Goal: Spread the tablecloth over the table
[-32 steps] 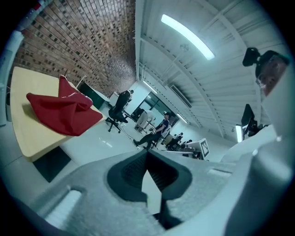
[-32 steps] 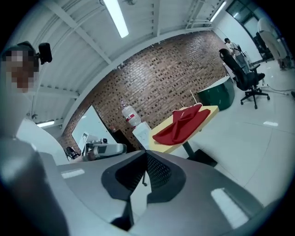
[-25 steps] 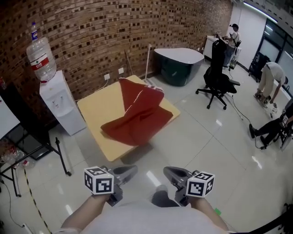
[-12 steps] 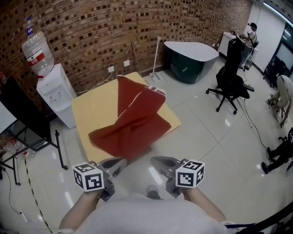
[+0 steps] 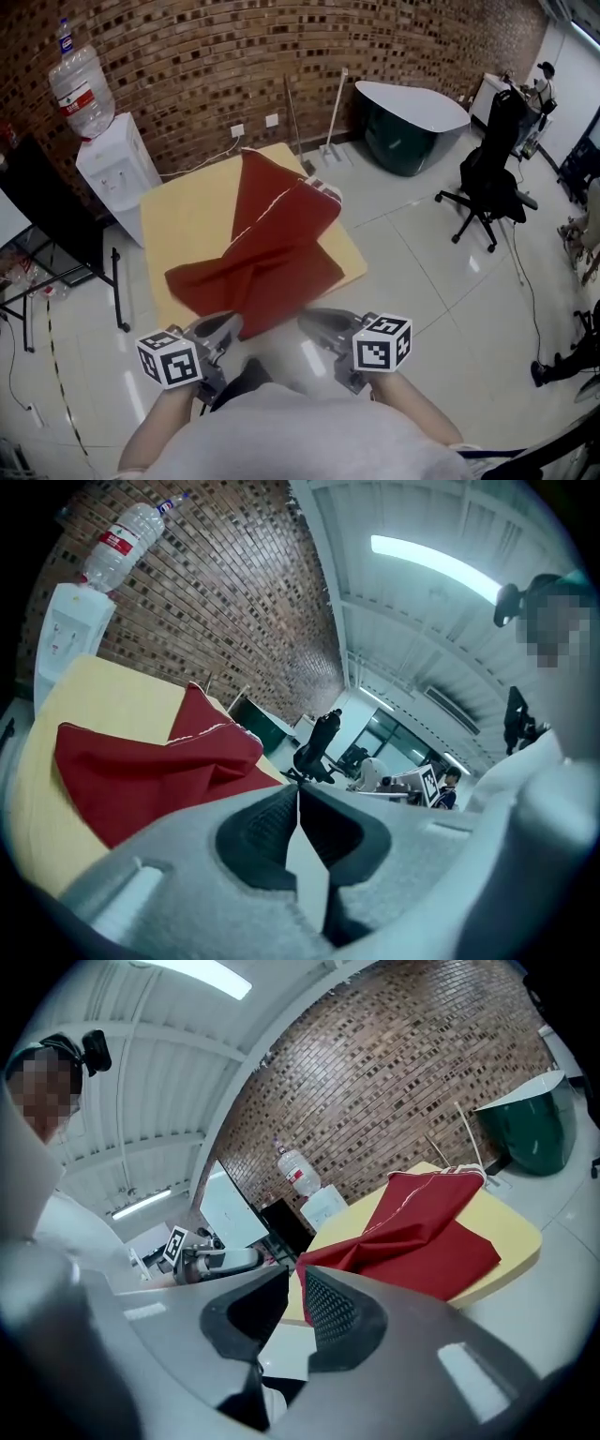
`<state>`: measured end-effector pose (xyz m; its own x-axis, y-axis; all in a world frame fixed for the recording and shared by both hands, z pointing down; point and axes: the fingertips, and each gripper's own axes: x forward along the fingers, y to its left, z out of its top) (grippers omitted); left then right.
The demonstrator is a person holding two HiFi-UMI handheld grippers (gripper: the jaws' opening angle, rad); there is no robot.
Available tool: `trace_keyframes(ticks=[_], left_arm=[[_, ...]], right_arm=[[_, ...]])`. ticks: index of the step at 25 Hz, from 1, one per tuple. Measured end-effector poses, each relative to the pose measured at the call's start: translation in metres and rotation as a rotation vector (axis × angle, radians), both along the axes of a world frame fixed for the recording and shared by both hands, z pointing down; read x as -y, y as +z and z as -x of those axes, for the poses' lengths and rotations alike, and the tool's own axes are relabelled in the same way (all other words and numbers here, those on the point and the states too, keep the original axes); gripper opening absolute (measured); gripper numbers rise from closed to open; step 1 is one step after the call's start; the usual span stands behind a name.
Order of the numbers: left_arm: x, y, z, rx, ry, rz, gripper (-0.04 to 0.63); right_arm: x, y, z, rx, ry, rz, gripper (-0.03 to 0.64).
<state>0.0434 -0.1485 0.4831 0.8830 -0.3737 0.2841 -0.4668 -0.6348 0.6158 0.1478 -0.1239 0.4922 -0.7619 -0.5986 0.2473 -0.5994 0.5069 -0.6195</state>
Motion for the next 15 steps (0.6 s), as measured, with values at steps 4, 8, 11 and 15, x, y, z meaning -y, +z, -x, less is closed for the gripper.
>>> trace_keyframes(ticks=[4, 8, 11, 15], left_arm=[[0.027, 0.011, 0.018, 0.008, -0.071, 0.006, 0.038], [0.065, 0.026, 0.051, 0.060, -0.136, -0.001, 0.081], [0.100, 0.041, 0.093, 0.130, -0.224, -0.012, 0.109], [0.136, 0.063, 0.140, 0.194, -0.307, 0.007, 0.223]], right_arm=[[0.024, 0.003, -0.009, 0.002, 0.034, 0.015, 0.079], [0.042, 0.019, -0.027, -0.031, 0.073, 0.045, 0.100], [0.061, 0.041, -0.051, -0.043, 0.139, 0.096, 0.119], [0.082, 0.071, -0.082, -0.100, 0.233, 0.139, 0.148]])
